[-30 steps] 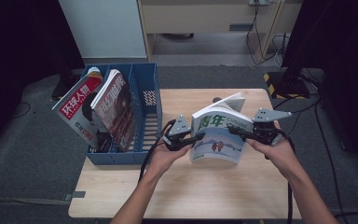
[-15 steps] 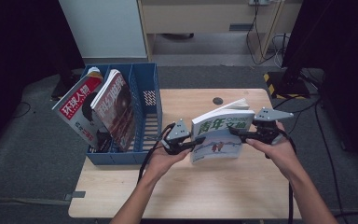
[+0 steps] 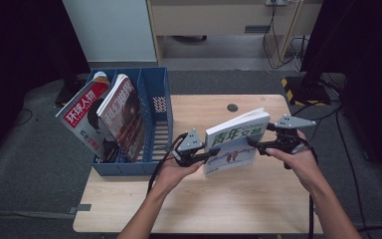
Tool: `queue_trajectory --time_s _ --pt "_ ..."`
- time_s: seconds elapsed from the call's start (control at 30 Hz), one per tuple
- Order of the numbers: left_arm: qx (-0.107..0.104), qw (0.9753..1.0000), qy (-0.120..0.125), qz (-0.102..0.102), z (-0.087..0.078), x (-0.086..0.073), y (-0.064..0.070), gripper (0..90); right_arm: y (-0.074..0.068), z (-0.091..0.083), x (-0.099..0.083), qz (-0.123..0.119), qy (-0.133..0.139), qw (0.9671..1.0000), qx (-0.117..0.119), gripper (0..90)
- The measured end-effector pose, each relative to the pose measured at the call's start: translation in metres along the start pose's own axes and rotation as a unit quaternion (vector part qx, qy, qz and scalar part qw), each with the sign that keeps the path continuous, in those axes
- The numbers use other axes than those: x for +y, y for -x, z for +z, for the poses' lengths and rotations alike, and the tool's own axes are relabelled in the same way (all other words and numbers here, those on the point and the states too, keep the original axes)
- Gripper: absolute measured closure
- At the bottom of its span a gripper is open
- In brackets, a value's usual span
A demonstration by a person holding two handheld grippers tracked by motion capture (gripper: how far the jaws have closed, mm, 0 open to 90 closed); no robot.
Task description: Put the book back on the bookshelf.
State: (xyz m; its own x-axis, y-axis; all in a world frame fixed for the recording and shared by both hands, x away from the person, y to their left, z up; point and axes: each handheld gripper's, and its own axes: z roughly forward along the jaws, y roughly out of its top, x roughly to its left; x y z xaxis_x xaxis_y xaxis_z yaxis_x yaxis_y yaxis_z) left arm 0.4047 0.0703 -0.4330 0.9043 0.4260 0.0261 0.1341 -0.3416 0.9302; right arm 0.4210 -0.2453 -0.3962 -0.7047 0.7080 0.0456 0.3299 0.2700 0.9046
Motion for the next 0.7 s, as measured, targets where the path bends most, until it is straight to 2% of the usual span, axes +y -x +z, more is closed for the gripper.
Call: queue_trajectory --time_s 0.07,0.13,0.2,0.27,0.37,0.5,0.7 --pt "-0.003 1.0 0.001 -0.002 0.0 0.0 0.0 73.2 0.001 -0.001 0.001 0.001 0.006 1.0 0.006 14.9" --pt "-0.006 1.0 0.002 -0.004 0.0 0.0 0.001 73.1 -0.001 -0.001 0.002 -0.004 0.009 0.9999 0.014 24.1" --pt "-0.009 1.0 0.002 -0.004 0.0 0.0 0.001 73.1 -0.002 -0.001 0.003 -0.011 0.007 0.9998 0.013 25.2" --pt "-0.01 0.9999 0.003 -0.005 0.0 -0.001 0.001 73.0 -0.002 -0.001 0.003 -0.014 0.006 0.9998 0.013 31.0" --pt "-0.014 0.9999 0.004 -0.007 0.0 -0.001 0.001 73.0 -0.001 -0.003 0.003 -0.013 0.007 0.9999 0.008 35.1" --pt "-0.012 0.9999 0.0 -0.009 0.0 0.0 0.0 72.7 -0.001 -0.006 0.002 -0.023 0.005 0.9997 0.003 42.7" --pt "-0.015 0.9996 0.014 -0.021 0.003 0.0 -0.001 70.6 0.001 -0.012 -0.001 -0.025 0.01 0.9996 0.005 56.0"
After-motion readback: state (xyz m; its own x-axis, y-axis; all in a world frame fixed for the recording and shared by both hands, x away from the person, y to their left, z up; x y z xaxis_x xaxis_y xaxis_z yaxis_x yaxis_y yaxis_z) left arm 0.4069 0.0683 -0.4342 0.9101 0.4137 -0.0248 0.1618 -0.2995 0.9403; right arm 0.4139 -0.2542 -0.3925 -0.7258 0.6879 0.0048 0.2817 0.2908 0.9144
